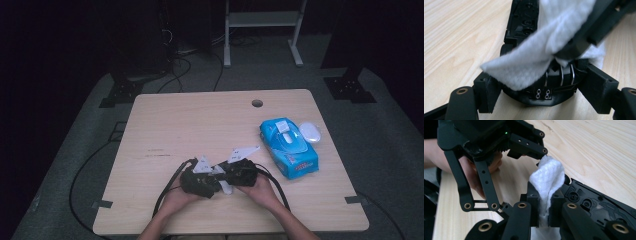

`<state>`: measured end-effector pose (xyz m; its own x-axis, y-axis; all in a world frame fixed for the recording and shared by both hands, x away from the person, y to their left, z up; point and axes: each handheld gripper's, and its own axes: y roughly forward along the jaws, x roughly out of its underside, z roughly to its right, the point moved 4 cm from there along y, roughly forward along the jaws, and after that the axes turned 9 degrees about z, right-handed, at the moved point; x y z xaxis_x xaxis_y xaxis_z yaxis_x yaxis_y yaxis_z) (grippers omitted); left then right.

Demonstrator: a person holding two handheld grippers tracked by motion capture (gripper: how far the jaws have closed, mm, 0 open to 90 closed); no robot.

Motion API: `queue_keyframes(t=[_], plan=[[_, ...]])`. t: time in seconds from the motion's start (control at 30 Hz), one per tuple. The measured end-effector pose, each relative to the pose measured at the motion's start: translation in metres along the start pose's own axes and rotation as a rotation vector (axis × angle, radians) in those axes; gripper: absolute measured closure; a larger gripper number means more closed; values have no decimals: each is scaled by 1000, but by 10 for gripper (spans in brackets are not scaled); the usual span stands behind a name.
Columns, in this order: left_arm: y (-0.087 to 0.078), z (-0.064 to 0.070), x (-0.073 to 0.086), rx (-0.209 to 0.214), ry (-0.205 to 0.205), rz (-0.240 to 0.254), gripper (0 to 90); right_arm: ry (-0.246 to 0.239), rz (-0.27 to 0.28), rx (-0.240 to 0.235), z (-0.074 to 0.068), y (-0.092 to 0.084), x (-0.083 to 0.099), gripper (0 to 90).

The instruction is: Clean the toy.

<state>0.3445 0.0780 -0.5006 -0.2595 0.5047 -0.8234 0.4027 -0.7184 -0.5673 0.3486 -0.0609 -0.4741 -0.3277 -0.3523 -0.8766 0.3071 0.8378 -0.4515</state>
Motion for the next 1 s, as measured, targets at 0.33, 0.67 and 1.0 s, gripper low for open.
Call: queue_keyframes(t=[0.33,0.67,1.0], plan=[[-2,-1,-1,-19,9,0,241,12,9,14,0,3,-3,822],[-2,0,-1,-21,15,1,242,21,17,64,11,9,-9,822],[-3,-2,-1,-15,20,2,242,48,20,95,17,17,-14,822]])
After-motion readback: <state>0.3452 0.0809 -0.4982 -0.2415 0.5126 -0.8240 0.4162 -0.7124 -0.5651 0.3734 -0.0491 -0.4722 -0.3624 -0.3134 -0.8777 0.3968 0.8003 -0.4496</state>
